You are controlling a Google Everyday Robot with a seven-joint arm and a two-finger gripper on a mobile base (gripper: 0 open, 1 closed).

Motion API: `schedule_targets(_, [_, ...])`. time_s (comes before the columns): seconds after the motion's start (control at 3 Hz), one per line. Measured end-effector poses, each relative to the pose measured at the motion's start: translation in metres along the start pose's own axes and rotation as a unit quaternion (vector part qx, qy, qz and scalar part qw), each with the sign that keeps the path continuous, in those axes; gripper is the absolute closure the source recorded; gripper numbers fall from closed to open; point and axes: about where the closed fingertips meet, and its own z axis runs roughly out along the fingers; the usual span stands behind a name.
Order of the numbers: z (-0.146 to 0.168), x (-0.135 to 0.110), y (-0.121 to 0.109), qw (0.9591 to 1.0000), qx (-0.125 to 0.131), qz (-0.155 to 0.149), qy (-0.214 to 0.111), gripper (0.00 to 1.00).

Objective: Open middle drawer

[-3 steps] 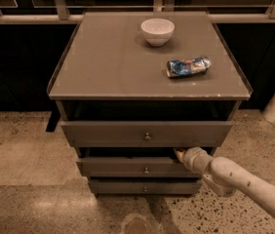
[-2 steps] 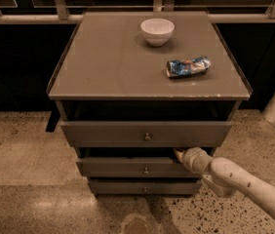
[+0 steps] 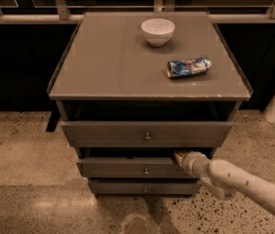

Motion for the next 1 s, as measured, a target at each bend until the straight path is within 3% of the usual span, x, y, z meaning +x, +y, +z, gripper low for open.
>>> schedule_targets(0.67, [-0.005, -0.002, -0.001, 1.0, -0.001, 0.002, 0.004, 1.0])
schedule_targets(1.0, [-0.018, 0.002, 0.007, 0.9995, -0.017, 0.011, 0.022, 1.0])
